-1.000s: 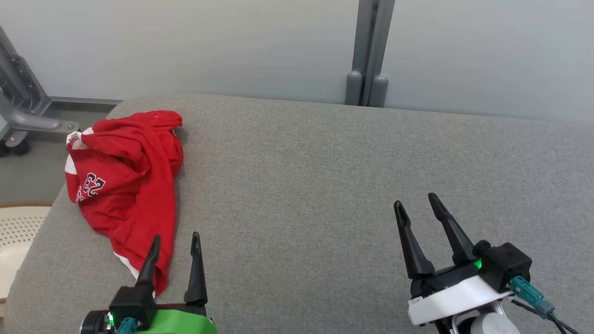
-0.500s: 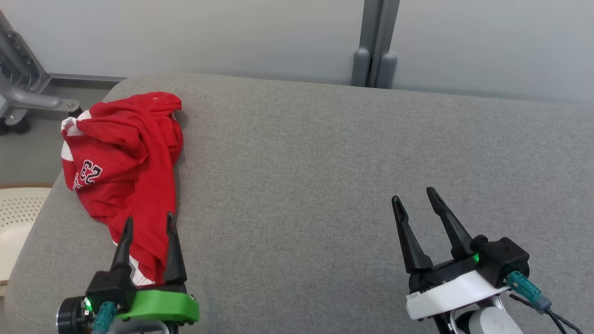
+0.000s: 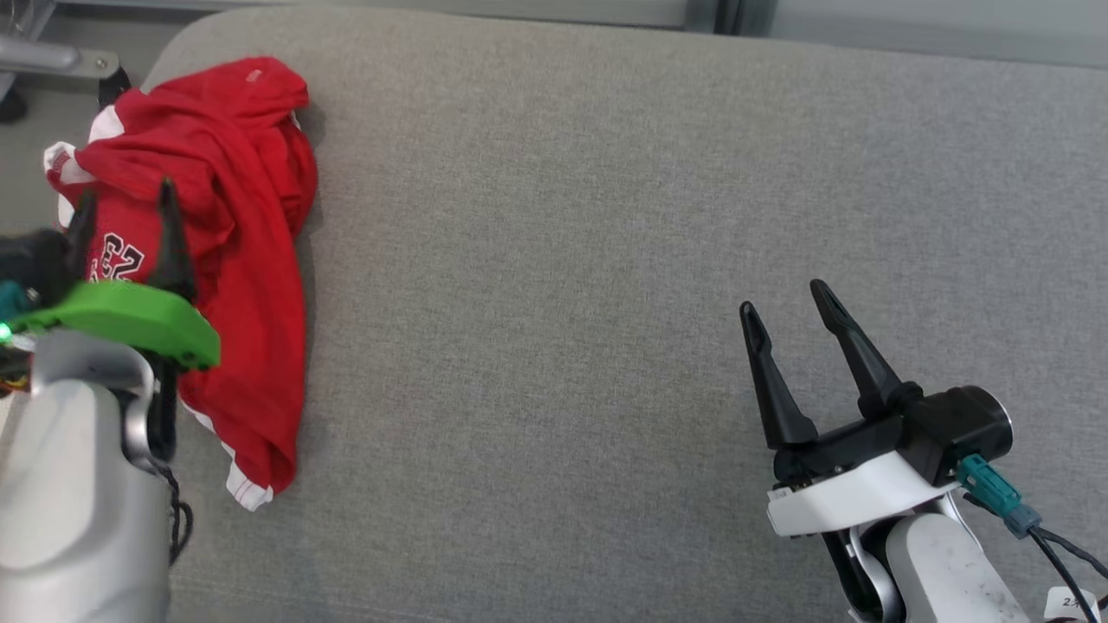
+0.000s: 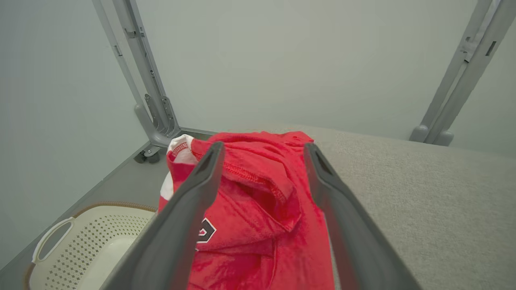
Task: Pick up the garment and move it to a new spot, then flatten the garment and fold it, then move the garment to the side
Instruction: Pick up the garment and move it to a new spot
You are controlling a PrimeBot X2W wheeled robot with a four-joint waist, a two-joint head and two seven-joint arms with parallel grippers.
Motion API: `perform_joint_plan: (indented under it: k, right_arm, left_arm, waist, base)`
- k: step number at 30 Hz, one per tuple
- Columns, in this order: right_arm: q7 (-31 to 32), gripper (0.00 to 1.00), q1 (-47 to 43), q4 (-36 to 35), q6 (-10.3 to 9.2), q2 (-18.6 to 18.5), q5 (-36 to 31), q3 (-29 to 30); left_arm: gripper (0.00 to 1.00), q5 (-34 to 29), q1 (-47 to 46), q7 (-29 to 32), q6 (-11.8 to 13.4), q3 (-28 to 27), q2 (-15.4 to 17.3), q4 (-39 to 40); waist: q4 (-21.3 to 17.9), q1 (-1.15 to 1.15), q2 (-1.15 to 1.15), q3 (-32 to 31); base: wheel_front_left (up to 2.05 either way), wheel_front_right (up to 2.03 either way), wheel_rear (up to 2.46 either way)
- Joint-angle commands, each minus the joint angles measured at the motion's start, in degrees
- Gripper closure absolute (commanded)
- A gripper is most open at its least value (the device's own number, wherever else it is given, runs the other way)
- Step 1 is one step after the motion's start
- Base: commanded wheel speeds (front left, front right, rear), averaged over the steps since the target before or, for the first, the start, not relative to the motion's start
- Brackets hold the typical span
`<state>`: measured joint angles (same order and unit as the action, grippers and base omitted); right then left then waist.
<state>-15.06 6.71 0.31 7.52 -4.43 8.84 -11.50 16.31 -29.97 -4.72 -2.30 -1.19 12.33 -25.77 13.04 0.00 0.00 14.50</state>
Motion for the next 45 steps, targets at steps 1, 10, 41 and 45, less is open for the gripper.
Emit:
perform_joint_plan:
  k: [1, 10, 41, 45]
  right_arm:
    - [-0.18, 0.00, 1.09, -0.03, -0.06, -0.33, -0.46, 0.04]
    - [-0.18, 0.00, 2.61, -0.40, -0.06, -0.72, -0.29, 0.12]
    - [-0.18, 0.00, 0.35, 3.02, -0.06, 1.03, 1.69, -1.71]
    - [-0.18, 0.00, -0.88, 3.88, -0.06, 1.32, 3.06, -0.44]
  left_arm:
    - [0.00, 1.68, -2.72, 1.99, -0.85, -0.74, 0.78, -1.83]
    - [0.00, 6.51, -15.95, 14.56, -2.15, -3.20, 6.01, -14.93]
    - [1.00, 5.89, -20.20, -8.08, -4.82, 0.75, 9.26, -21.03]
    - [1.00, 4.61, -18.18, -8.84, -5.02, 3.66, 8.40, -13.28]
  waist:
    - [-0.69, 0.00, 0.00, 5.15]
    - [-2.74, 0.00, 0.00, 9.08]
    - [-3.61, 0.00, 0.00, -2.03]
    - [-3.85, 0.00, 0.00, -5.83]
  base:
    - [0.00, 0.00, 0.00]
    - [0.00, 0.00, 0.00]
    - [0.00, 0.00, 0.00]
    - [0.00, 0.00, 0.00]
